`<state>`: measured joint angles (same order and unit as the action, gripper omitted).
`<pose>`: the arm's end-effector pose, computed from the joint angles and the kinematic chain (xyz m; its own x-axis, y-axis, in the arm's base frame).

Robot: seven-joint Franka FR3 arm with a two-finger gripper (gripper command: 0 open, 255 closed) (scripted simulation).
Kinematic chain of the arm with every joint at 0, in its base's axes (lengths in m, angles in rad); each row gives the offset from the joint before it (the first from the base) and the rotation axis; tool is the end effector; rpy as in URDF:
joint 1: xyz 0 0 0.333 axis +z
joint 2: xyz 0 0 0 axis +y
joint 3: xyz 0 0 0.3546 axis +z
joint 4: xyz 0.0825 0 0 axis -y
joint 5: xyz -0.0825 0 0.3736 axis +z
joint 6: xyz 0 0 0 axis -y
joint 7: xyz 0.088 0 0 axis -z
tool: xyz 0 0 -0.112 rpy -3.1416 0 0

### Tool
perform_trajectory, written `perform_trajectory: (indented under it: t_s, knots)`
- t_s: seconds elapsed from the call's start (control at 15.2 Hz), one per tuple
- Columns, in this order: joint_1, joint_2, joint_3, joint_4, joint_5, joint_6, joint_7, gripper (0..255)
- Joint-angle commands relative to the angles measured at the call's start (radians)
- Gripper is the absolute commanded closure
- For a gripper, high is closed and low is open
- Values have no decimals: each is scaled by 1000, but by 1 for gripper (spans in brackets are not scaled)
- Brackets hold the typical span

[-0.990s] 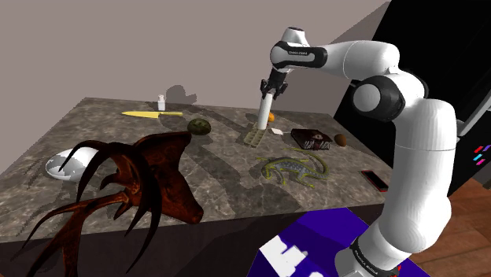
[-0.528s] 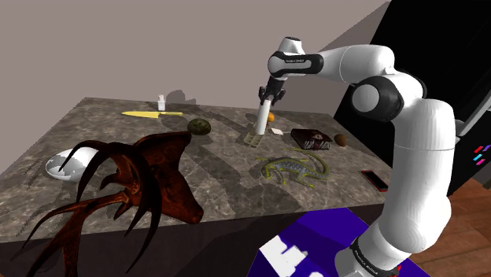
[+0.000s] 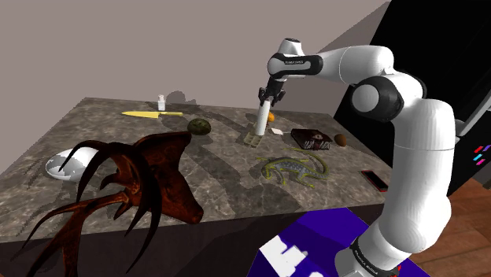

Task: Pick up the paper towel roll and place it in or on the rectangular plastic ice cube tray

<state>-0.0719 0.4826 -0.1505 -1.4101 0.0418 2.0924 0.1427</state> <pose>0.7132 -0.1359 0.4795 0.9166 -0.3429 0.2057 -0.3506 -0.9365 0.0007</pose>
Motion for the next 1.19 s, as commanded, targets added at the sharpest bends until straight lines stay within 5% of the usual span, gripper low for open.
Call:
perform_trajectory:
  t_s: [0.0, 0.33, 0.59, 1.12]
  knots:
    - [0, 1, 0, -3, 0, 0, 0, 0]
    - [0, 3, 0, -1, 0, -1, 0, 0]
    - [4, -47, -3, 48, -7, -98, 4, 0]
    - [4, -47, -3, 48, -7, -98, 4, 0]
